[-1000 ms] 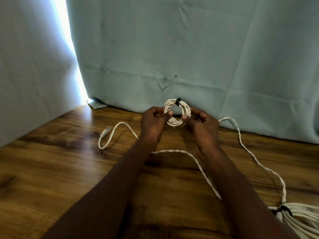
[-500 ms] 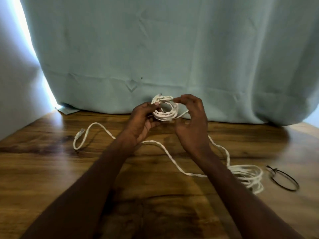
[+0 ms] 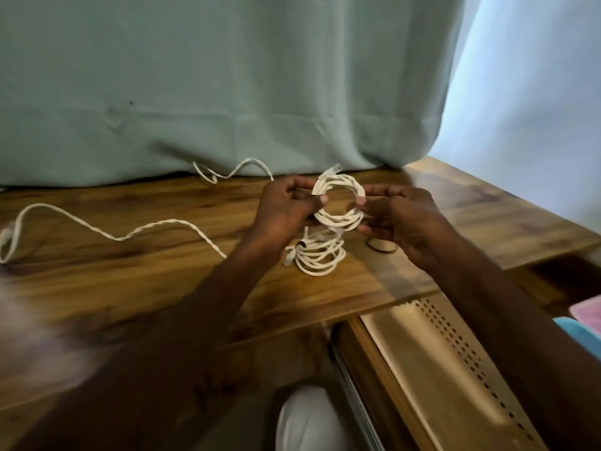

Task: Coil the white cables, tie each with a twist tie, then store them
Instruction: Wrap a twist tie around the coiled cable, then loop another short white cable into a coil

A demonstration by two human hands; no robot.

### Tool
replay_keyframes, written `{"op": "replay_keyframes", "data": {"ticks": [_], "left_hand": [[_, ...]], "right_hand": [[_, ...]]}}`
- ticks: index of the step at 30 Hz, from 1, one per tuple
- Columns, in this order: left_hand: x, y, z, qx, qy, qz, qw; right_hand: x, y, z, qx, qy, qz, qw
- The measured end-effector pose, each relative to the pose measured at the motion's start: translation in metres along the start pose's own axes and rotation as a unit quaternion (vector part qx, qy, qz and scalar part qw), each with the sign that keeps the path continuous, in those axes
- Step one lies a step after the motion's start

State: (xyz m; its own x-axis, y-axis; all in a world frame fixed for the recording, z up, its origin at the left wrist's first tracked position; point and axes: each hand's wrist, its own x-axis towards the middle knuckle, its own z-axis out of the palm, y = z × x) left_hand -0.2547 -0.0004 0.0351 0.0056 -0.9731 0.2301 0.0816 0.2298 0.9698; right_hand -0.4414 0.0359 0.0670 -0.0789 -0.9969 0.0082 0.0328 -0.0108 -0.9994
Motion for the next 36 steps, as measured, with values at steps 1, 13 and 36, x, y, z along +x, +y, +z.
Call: {"op": "replay_keyframes", "data": {"ticks": [1, 13, 36], "left_hand": [[-0.002, -0.002, 0.015, 0.025, -0.005, 0.003, 1.000], [-0.023, -0.017, 0.047, 0.298, -0.057, 0.137, 0.943], [-0.042, -0.023, -0.221, 0.605, -0.071, 0.141, 0.781]], "right_hand": [[-0.005, 0.003, -0.013, 0.007, 0.025, 0.017, 1.000], [-0.031, 0.048, -0.073, -0.087, 0.084, 0.105, 0.987], [-0.019, 0.040, 0.091, -0.346, 0.066, -0.344, 0.870]]}}
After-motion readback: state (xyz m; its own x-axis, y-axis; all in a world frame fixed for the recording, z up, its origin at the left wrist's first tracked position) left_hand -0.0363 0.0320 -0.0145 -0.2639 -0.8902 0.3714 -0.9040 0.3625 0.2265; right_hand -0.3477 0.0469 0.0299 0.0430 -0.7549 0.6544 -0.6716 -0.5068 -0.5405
